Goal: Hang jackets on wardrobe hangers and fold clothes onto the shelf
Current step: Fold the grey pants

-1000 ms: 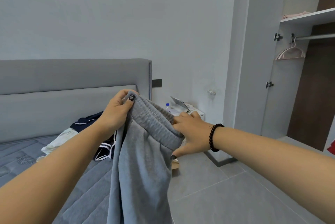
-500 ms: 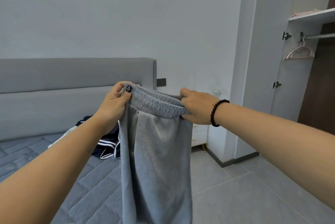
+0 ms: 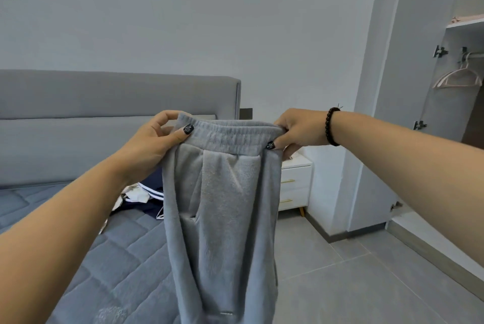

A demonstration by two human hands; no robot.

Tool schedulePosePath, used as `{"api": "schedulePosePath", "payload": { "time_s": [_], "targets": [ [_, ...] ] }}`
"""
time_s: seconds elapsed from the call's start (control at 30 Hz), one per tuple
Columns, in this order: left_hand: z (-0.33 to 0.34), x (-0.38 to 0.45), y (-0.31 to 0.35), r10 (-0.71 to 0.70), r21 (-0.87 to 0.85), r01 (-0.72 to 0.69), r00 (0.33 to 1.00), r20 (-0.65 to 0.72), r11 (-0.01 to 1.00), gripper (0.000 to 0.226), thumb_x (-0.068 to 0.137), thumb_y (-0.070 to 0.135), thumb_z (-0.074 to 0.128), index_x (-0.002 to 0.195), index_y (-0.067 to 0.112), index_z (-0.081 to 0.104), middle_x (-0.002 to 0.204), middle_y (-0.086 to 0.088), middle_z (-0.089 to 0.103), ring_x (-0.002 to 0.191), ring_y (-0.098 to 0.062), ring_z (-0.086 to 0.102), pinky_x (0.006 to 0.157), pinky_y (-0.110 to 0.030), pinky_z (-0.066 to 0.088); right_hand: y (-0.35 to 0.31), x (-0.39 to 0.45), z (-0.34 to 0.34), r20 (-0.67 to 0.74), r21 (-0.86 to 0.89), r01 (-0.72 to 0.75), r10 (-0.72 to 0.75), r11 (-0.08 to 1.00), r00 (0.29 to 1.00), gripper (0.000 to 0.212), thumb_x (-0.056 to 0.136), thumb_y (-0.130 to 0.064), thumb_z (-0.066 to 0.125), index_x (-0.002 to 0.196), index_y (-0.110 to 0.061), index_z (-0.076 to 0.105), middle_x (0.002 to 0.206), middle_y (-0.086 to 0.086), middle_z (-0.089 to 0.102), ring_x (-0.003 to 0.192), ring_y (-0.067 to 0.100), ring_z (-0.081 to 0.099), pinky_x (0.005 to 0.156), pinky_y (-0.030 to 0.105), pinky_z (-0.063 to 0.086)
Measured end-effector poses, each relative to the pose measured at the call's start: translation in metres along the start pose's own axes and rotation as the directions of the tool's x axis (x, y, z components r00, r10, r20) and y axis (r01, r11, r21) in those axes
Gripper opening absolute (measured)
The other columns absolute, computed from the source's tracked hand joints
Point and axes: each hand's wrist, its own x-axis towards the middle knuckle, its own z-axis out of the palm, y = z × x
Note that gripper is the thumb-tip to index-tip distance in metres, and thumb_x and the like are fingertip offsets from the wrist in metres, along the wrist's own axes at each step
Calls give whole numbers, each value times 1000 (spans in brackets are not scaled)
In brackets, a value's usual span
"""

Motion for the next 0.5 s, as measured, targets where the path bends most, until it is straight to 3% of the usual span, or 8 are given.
{"api": "schedulePosePath", "payload": {
  "time_s": [0.1, 0.13, 0.23, 0.33, 0.4, 0.5],
  "targets": [
    [-41, -4, -5, -92, 193, 73, 992, 90, 979, 74, 54, 39, 91, 120, 23, 59, 104, -3, 73, 94, -16, 71, 74, -27, 58, -3, 31, 13, -59, 3, 97, -97, 995, 994, 25, 84, 10, 62, 87, -14, 69, 85, 5, 68, 81, 21, 69, 75, 34, 60],
    [-51, -5, -9, -143, 312, 109, 986, 87, 944, 78, 53, 38, 92, 122, 23, 59, 109, -4, 72, 101, -18, 69, 83, -33, 58, -5, 42, 20, -74, 1, 126, -125, 992, 989, 31, 82, 11, 62, 95, -16, 68, 93, 3, 68, 84, 20, 68, 74, 35, 60],
    [-77, 5, -29, -230, 588, 193, 973, -12, 785, 35, 81, 10, 74, 113, 10, 61, 109, -14, 70, 107, -33, 65, 92, -52, 52, -9, 82, 46, -129, -154, 157, -177, 976, 976, 52, 81, 9, 61, 124, -20, 58, 112, -2, 60, 80, 4, 61, 65, 16, 53],
    [-92, 21, -37, -131, 729, 183, 983, -128, 659, 31, 70, 16, 61, 99, 4, 61, 99, -21, 68, 98, -39, 64, 84, -49, 53, -12, 122, 64, -306, -271, 180, -262, 946, 915, 45, 80, 8, 60, 120, -12, 64, 114, 6, 65, 89, 6, 55, 73, 12, 42],
    [-100, 33, -35, 2, 727, 161, 976, -219, 668, 19, 80, 7, 59, 99, 4, 61, 98, -21, 67, 88, -32, 63, 78, -41, 51, -17, 143, 64, -442, -269, 213, -317, 939, 839, 39, 77, 9, 58, 110, -9, 69, 105, 7, 69, 92, 13, 58, 77, 14, 41],
    [-109, 52, -19, 178, 718, 119, 929, -324, 686, 20, 88, -3, 55, 105, 6, 61, 99, -19, 67, 81, -21, 56, 75, -38, 49, -37, 163, 48, -544, -261, 252, -358, 932, 759, 38, 77, 9, 57, 106, -11, 71, 93, -1, 66, 92, 12, 59, 79, 16, 43]
  ]
}}
